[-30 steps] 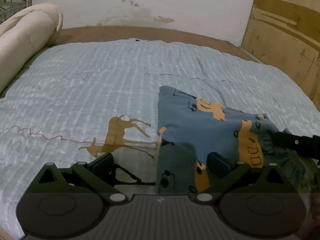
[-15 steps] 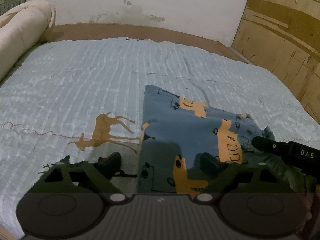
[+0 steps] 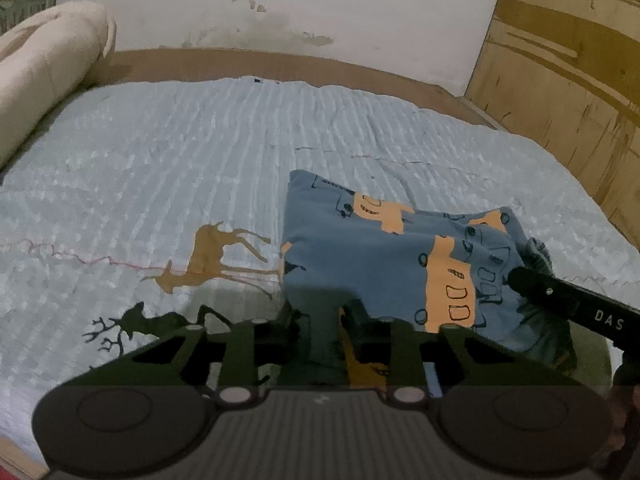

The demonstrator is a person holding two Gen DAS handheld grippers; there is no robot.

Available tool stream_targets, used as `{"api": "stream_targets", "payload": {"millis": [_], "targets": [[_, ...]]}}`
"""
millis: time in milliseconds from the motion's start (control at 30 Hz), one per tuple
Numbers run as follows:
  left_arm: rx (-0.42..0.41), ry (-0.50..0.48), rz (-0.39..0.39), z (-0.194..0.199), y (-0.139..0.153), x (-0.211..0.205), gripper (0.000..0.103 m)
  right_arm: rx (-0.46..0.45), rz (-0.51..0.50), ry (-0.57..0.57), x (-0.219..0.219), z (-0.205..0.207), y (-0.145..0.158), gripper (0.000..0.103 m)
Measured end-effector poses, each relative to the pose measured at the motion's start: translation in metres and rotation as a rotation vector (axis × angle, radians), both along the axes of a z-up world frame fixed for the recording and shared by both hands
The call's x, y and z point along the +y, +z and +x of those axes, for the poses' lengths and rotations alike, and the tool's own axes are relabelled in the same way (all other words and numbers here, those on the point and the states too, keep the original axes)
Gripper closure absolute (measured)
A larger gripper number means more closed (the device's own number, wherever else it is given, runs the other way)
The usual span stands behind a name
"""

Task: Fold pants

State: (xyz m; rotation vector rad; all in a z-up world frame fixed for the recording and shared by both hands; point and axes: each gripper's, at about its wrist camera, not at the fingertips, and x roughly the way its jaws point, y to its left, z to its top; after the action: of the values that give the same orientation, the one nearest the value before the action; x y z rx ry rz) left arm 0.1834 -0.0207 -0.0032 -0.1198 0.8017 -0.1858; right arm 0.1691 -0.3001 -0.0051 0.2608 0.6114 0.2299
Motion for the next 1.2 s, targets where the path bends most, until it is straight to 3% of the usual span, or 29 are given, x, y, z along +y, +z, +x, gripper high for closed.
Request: {"api": "stream_targets", "payload": {"millis": [200, 533, 833, 1200], "targets": [[-0.017, -0.006, 0.007, -0.001, 0.007, 0.000, 0.089, -0.033, -0.033, 0.007, 0.005, -0.003, 0.008, 0.082], [-0.102, -0.019, -0.001, -0.007, 0.030, 0.001, 0.091, -0.095, -0.056, 0.026, 0.012, -0.005, 0.020, 0.086], [-0.198, 0.085, -0.036, 0.006, 0.050, 0.025, 0.091, -0.159, -0.047, 0.053, 0.036, 0.023, 0.037, 0.086], [-0.152, 0.180, -0.075, 0.060, 0.036, 0.051, 0.091, -0.188, -0.095, 0.069, 0.072, 0.082, 0.035, 0.086]]}}
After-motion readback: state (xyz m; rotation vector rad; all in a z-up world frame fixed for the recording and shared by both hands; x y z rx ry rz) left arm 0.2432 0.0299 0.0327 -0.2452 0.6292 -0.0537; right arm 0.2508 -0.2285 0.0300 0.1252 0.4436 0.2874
